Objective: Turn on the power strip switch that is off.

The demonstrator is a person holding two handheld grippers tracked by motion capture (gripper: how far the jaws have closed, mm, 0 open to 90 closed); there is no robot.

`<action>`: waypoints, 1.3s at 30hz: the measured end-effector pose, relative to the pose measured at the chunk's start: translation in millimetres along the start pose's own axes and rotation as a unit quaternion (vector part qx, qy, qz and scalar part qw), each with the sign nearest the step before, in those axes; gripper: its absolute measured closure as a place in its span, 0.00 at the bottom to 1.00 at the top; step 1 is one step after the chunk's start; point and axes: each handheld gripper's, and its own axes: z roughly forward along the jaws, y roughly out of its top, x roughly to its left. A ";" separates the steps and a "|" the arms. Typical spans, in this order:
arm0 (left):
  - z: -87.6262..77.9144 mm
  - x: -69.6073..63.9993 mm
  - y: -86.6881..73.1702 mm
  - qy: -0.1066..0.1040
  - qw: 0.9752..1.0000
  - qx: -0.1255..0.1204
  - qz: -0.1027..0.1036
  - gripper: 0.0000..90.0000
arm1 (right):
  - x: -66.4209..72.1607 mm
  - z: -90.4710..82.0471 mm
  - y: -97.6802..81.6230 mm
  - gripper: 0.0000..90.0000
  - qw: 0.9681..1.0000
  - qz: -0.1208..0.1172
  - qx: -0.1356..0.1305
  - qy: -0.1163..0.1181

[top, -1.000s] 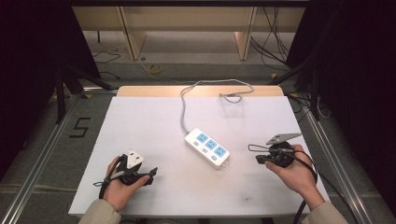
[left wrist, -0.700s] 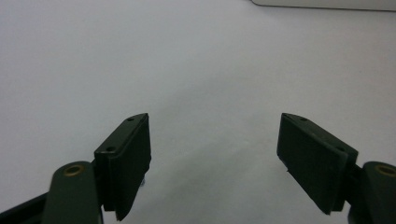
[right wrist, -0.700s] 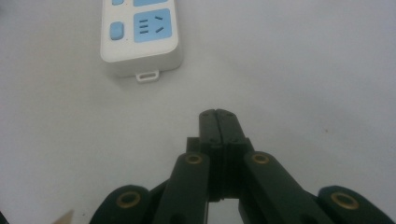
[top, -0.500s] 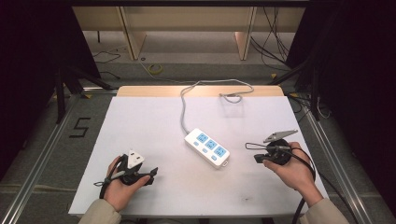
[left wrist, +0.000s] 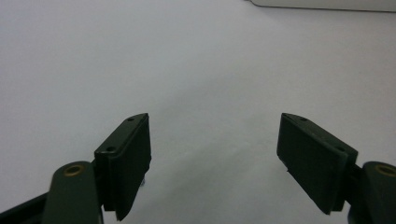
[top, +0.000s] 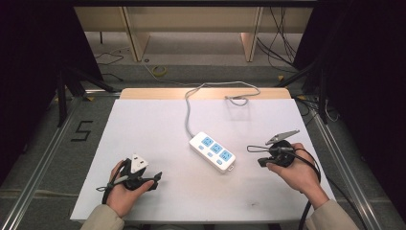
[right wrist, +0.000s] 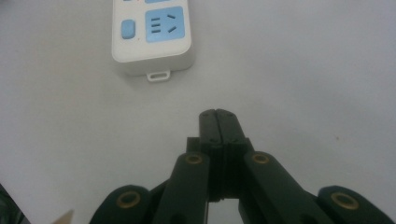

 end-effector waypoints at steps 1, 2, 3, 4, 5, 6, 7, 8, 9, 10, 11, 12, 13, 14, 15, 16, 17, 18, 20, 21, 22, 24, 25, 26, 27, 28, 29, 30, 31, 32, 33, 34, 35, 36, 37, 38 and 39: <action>-0.1 0.4 0.1 0.000 1.000 0.000 0.001 0.29 | 0.3 0.3 0.6 1.00 1.000 -0.001 0.002 0.000; -0.2 0.4 0.3 0.000 1.000 0.000 0.001 0.29 | 0.6 0.5 1.2 1.00 1.000 -0.002 0.004 0.001; -0.3 0.3 0.4 -0.001 1.000 -0.001 0.002 0.29 | 1.1 0.7 2.0 1.00 1.000 0.000 0.007 0.002; -0.3 0.0 0.5 -0.001 1.000 -0.001 0.002 0.29 | 0.9 1.1 2.7 1.00 1.000 -0.004 0.008 0.003; -0.1 -0.4 0.4 0.000 1.000 -0.002 0.002 0.29 | 1.5 1.3 3.8 1.00 1.000 -0.003 0.011 0.004; -0.1 -0.8 0.2 0.000 1.000 -0.002 0.000 0.29 | 1.7 1.5 4.5 1.00 1.000 -0.004 0.012 0.005; 0.2 -0.9 0.2 -0.001 1.000 -0.003 0.000 0.29 | 2.0 1.5 5.4 1.00 1.000 -0.005 0.013 0.006; 0.1 -0.6 0.2 -0.001 1.000 -0.001 0.001 0.29 | 2.6 1.5 6.4 1.00 1.000 -0.005 0.015 0.005; 0.0 -0.6 0.4 -0.001 1.000 -0.001 0.000 0.29 | 2.7 1.5 7.3 1.00 1.000 -0.007 0.016 0.006; -0.2 -0.1 0.6 -0.001 1.000 -0.002 0.002 0.29 | 3.1 1.2 8.4 1.00 1.000 -0.006 0.018 0.005; -0.3 0.0 0.7 -0.001 1.000 -0.002 0.002 0.29 | 2.9 1.2 9.3 1.00 1.000 -0.009 0.018 0.006; -0.2 -0.2 0.6 -0.001 1.000 -0.001 0.001 0.29 | 3.1 0.9 10.2 1.00 1.000 -0.008 0.019 0.006; 0.0 -0.6 0.3 -0.001 1.000 -0.002 0.000 0.29 | 3.2 1.1 11.1 1.00 1.000 -0.008 0.019 0.006; -0.2 -0.7 0.4 -0.001 1.000 -0.003 0.000 0.29 | 3.4 0.9 11.9 1.00 1.000 -0.009 0.021 0.006; -0.4 -0.5 0.6 -0.001 1.000 -0.003 0.002 0.29 | 4.0 0.7 12.8 1.00 1.000 -0.008 0.022 0.006; -0.4 -0.5 0.7 0.000 1.000 -0.003 0.002 0.29 | 4.3 0.6 13.5 1.00 1.000 -0.010 0.023 0.006; -0.4 -0.5 0.8 0.000 1.000 -0.003 0.002 0.29 | 4.8 0.5 14.3 1.00 1.000 -0.010 0.022 0.007; -0.3 -0.5 0.6 0.000 1.000 -0.003 0.002 0.29 | 5.0 0.3 14.9 1.00 1.000 -0.011 0.023 0.008; -0.4 -0.5 0.3 0.000 1.000 -0.002 0.000 0.29 | 5.5 0.3 15.8 1.00 1.000 -0.012 0.025 0.007; -0.3 -0.4 0.3 0.000 1.000 -0.002 0.000 0.29 | 5.9 0.5 16.3 1.00 1.000 -0.012 0.026 0.009; -0.4 0.1 0.5 -0.001 1.000 -0.001 0.002 0.29 | 6.0 0.5 16.8 1.00 0.999 -0.013 0.027 0.009; 0.1 -0.3 0.8 0.000 1.000 -0.003 0.001 0.29 | 6.4 0.4 18.1 1.00 0.999 -0.014 0.028 0.008; 0.4 -0.7 0.7 0.000 1.000 -0.004 0.000 0.29 | 6.6 0.4 18.8 1.00 1.000 -0.013 0.028 0.007; 0.2 -0.8 0.6 -0.001 1.000 -0.002 0.001 0.29 | 6.8 0.4 19.5 1.00 0.999 -0.012 0.029 0.009; 0.3 -1.0 0.6 -0.001 1.000 -0.002 0.002 0.29 | 6.8 0.5 20.1 1.00 0.999 -0.014 0.030 0.009; 0.2 -1.0 0.6 0.000 1.000 -0.002 0.002 0.29 | 7.1 0.7 20.8 1.00 0.999 -0.015 0.031 0.009; 0.3 -1.1 0.6 0.000 1.000 -0.003 0.001 0.29 | 7.7 1.0 21.4 1.00 0.999 -0.013 0.031 0.009; 0.2 -1.0 0.6 0.000 1.000 -0.004 0.000 0.29 | 8.0 1.2 21.9 1.00 0.999 -0.015 0.032 0.009; 0.1 -0.9 0.5 0.000 1.000 -0.004 0.000 0.29 | 8.1 1.4 22.4 1.00 0.999 -0.018 0.033 0.009; -0.1 -0.4 0.6 0.000 1.000 -0.002 0.001 0.29 | 8.8 1.7 23.0 1.00 0.999 -0.016 0.033 0.009; -0.1 -0.3 0.6 0.000 1.000 -0.002 0.002 0.29 | 9.3 1.9 23.4 1.00 0.999 -0.017 0.034 0.010; -0.2 -0.2 0.7 0.000 1.000 -0.001 0.002 0.29 | 9.5 2.1 24.0 1.00 0.999 -0.019 0.035 0.010; 0.1 -0.4 0.7 0.000 1.000 -0.003 0.001 0.29 | 10.0 2.2 24.6 1.00 0.999 -0.019 0.035 0.010; 0.3 -0.4 0.8 0.000 1.000 -0.003 0.001 0.29 | 10.7 2.1 25.3 1.00 0.999 -0.019 0.036 0.010; 0.4 -0.4 0.9 0.000 1.000 -0.003 0.001 0.29 | 10.9 2.1 26.0 1.00 0.999 -0.020 0.036 0.010; 0.6 -0.5 0.9 0.000 1.000 -0.003 0.001 0.29 | 10.9 2.0 26.8 1.00 0.999 -0.022 0.036 0.010; 0.8 -0.8 0.8 0.000 1.000 -0.003 0.000 0.29 | 11.0 2.0 27.5 1.00 0.999 -0.023 0.036 0.010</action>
